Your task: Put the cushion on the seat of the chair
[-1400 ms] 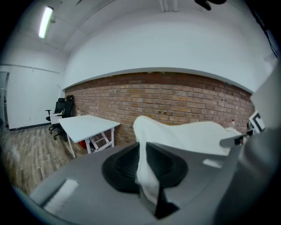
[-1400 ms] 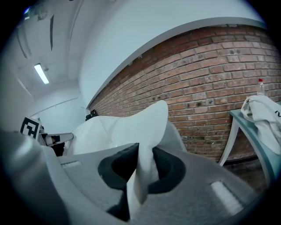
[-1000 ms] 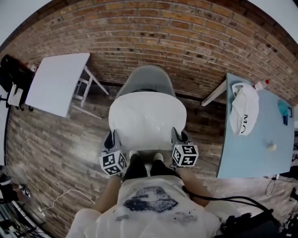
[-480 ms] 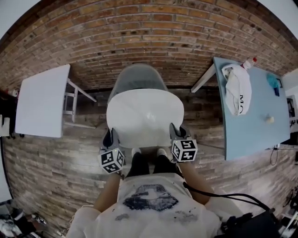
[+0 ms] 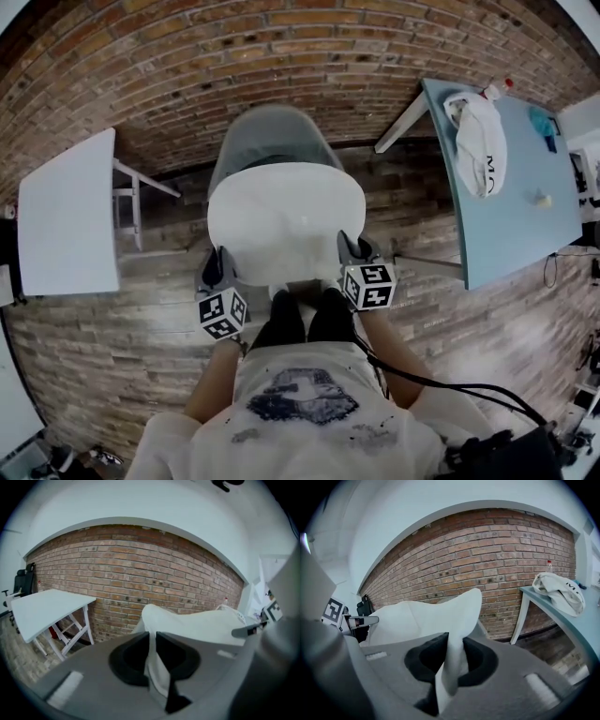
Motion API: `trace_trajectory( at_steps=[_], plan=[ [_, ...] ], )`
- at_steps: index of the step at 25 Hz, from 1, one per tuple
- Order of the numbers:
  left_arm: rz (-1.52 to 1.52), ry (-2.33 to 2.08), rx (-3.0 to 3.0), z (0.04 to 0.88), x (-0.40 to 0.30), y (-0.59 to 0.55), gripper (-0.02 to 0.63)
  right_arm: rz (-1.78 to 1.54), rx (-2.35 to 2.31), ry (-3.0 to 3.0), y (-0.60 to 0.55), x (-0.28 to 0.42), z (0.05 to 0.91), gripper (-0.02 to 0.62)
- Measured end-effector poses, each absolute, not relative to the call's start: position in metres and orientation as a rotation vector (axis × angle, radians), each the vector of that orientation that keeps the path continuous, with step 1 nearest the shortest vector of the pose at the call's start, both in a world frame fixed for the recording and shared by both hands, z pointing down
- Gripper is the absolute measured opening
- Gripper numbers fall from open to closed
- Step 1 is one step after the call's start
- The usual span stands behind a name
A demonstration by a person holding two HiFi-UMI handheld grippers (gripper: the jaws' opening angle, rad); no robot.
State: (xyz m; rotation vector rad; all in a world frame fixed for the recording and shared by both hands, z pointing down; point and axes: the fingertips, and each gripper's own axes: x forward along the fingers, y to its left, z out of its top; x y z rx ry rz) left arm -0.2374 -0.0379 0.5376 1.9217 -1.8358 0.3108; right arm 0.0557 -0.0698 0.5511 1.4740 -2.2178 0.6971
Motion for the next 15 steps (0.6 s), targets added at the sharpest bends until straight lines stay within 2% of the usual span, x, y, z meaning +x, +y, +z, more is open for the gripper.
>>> trace_trajectory(
  at_steps=[15],
  plan=[
    [0.368,-1.799,1.868,0.630,-0.233,-0.062,0.038,0.774,1.438,-2.158,-0.099,0.063,0.643,0.048]
  ],
)
